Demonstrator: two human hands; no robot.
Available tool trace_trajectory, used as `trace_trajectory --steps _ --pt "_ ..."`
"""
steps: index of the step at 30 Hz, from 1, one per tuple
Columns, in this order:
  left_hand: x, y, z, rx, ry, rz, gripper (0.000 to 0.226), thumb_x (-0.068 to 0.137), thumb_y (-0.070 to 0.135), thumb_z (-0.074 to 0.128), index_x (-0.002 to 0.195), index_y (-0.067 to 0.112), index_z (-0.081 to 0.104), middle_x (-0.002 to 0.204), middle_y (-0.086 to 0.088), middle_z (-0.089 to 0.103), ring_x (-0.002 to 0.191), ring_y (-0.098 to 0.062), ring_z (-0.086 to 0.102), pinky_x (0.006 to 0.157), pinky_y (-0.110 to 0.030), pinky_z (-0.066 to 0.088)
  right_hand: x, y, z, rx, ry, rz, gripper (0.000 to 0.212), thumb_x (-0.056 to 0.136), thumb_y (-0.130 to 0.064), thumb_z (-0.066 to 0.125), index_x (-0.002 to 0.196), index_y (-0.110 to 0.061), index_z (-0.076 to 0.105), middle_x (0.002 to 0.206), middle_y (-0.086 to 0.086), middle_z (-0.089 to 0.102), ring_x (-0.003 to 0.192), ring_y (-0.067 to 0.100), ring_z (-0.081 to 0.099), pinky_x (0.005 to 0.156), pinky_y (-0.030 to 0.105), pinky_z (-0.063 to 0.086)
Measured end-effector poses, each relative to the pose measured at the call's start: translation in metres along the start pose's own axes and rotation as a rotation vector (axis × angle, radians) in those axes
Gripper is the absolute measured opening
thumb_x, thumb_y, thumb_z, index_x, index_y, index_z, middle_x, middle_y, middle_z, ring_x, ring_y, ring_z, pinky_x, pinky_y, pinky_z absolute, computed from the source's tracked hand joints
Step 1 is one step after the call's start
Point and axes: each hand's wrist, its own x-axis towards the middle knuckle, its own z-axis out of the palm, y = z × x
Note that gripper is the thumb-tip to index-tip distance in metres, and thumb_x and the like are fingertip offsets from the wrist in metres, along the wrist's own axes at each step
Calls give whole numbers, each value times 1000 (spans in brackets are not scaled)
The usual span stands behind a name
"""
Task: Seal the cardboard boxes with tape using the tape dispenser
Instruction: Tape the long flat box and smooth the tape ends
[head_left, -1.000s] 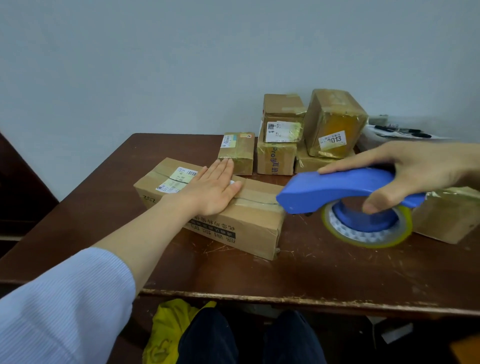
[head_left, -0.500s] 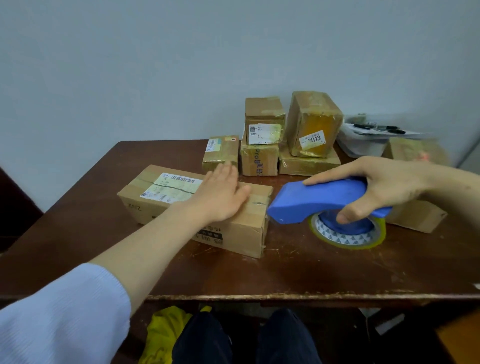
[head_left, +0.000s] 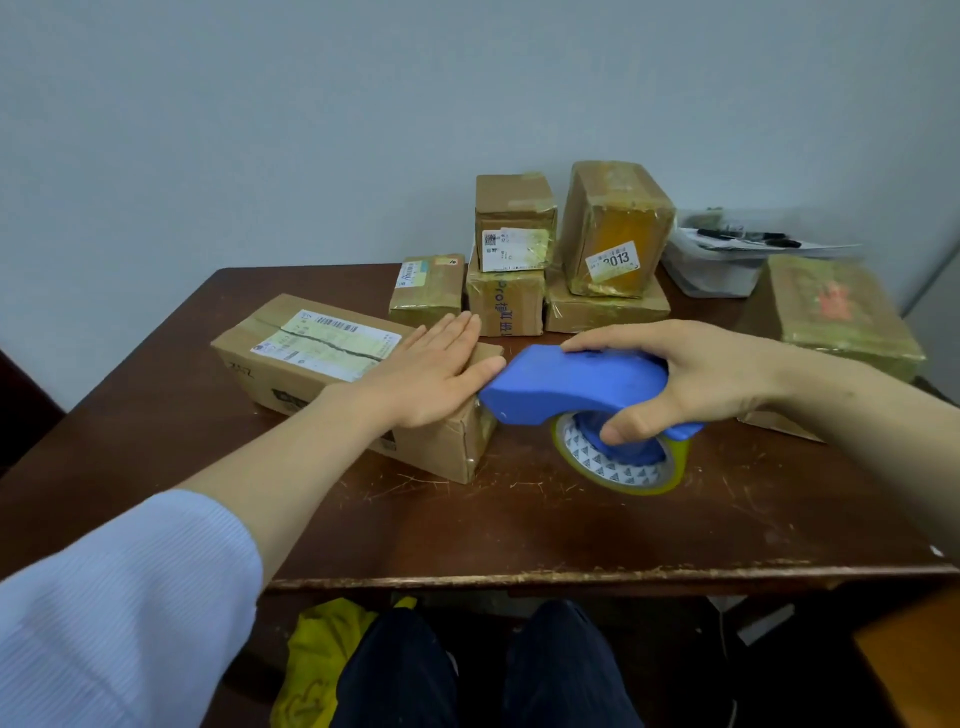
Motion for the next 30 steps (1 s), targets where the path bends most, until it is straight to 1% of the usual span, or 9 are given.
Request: trace_trajectory --steps 4,8,11,15,17,20,22,26,30 --pt "1 -2 1 2 3 7 66 97 54 10 151 21 -10 159 4 -14 145 -8 -12 118 -30 -6 -8 11 0 87 44 3 82 44 -66 69 121 -63 42 131 -32 44 116 1 50 91 23 41" --pt "1 -2 1 7 -1 4 66 97 54 10 150 20 -11 159 4 -15 145 -8 -13 118 -30 -6 -18 16 3 108 78 -37 80 47 -61 72 119 -67 40 129 -40 41 115 -5 49 87 17 41" --pt "1 -2 1 11 -2 4 65 98 53 11 150 20 -11 159 4 -15 145 -8 -13 118 -30 -6 -28 22 1 99 54 -17 79 44 -63 70 118 -71 42 127 -41 44 113 -4 52 91 22 45" --pt "2 -2 1 25 -3 13 67 98 54 11 150 19 -12 159 2 -15 145 -9 -13 118 -31 -6 -50 29 -9 85 -10 27 80 43 -63 70 115 -75 40 122 -43 47 108 -7 55 84 22 47" --pt "2 -1 0 35 -9 9 70 96 57 12 150 18 -12 159 2 -15 145 -10 -13 118 -31 -6 -47 22 -10 15 -36 51 79 45 -63 72 116 -74 40 119 -41 46 99 -8 57 80 20 47" --pt "1 2 -1 61 -14 -6 73 96 57 16 150 17 -12 159 1 -16 145 -11 -13 118 -32 -5 -29 2 -11 -107 -97 94 72 58 -54 78 117 -68 40 111 -38 43 89 -4 55 73 17 41" --pt "1 5 -3 77 -10 -17 71 98 54 19 150 16 -11 159 -2 -15 146 -13 -12 118 -33 -4 -16 -12 -14 -205 -135 104 70 69 -44 78 127 -59 41 112 -29 45 88 -4 51 72 17 39" --pt "6 11 -3 108 -7 -53 71 99 48 22 151 12 -9 159 -7 -13 147 -17 -9 118 -32 -3 10 -40 -19 -336 -189 105 69 73 -37 74 135 -44 44 116 -16 46 80 -5 47 74 18 37" --pt "5 12 1 102 30 -67 76 98 52 25 151 11 -9 159 -8 -12 147 -19 -9 118 -33 -4 34 -63 -16 -406 -206 96 64 71 -37 73 131 -39 51 122 -15 52 96 8 52 84 24 41"
